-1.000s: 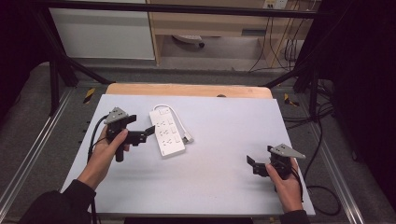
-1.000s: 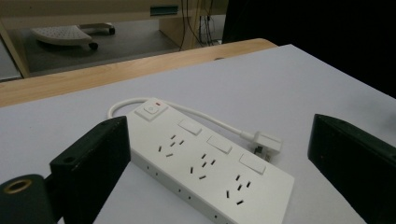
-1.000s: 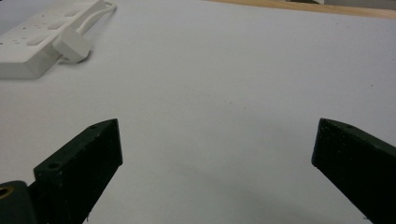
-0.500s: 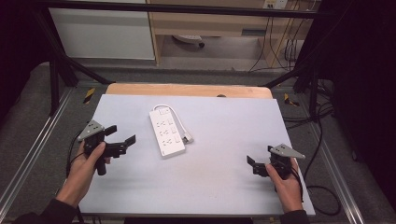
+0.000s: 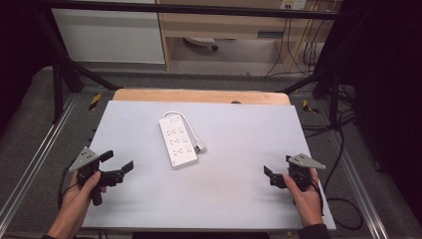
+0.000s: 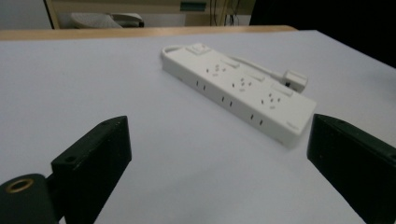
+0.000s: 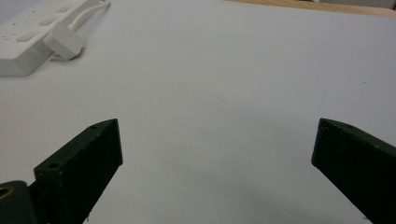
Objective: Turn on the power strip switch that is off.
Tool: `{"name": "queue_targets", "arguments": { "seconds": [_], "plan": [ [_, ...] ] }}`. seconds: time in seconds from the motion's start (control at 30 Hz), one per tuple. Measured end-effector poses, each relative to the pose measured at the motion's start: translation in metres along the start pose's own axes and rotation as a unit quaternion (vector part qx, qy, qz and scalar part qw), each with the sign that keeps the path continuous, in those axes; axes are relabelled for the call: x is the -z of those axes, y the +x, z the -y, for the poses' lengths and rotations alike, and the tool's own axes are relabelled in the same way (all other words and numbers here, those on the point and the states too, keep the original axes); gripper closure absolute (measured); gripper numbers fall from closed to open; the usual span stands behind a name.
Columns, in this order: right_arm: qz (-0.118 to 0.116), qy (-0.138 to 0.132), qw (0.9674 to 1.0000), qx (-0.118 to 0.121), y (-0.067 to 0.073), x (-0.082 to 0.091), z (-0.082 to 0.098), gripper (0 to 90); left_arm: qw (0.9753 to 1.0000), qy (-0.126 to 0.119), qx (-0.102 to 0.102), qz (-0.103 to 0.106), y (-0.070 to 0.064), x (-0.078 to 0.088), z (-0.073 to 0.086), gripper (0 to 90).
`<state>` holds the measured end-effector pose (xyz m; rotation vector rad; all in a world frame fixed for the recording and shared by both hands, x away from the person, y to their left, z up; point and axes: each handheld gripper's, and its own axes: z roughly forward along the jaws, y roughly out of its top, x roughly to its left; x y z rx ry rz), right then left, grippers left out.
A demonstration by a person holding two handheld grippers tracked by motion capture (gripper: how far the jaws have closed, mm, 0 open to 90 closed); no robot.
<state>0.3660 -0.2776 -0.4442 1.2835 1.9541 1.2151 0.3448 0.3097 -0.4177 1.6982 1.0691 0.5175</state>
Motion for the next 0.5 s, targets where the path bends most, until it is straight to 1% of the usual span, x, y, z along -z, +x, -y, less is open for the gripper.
{"name": "queue_targets", "arguments": {
  "seconds": [0.13,0.23,0.3,0.37,0.4,0.43,0.5],
  "plan": [
    [0.001,0.004,1.0,-0.005,0.0,-0.001,0.001,2.2,0.9997,0.023,-0.007,0.004,-0.007,-0.002,0.016,6.5],
    [0.006,0.012,0.9999,-0.004,0.0,-0.003,0.002,2.2,0.9993,0.035,-0.015,0.008,-0.013,-0.001,0.022,6.5],
    [0.012,0.022,0.9997,-0.006,-0.001,-0.004,0.003,2.3,0.9989,0.042,-0.019,0.01,-0.018,0.002,0.026,6.5],
    [0.017,0.04,0.999,-0.012,-0.002,-0.008,0.006,2.4,0.9982,0.054,-0.026,0.01,-0.021,0.003,0.029,6.4],
    [0.022,0.051,0.9984,-0.013,-0.002,-0.01,0.008,2.4,0.9979,0.06,-0.025,0.008,-0.021,0.004,0.031,6.4],
    [0.028,0.065,0.9974,-0.009,-0.002,-0.013,0.01,2.6,0.9977,0.063,-0.022,0.006,-0.021,0.004,0.032,6.4],
    [0.04,0.099,0.9942,-0.013,-0.002,-0.02,0.009,2.8,0.998,0.061,-0.018,0.004,-0.019,0.004,0.031,6.5]
  ]
}}
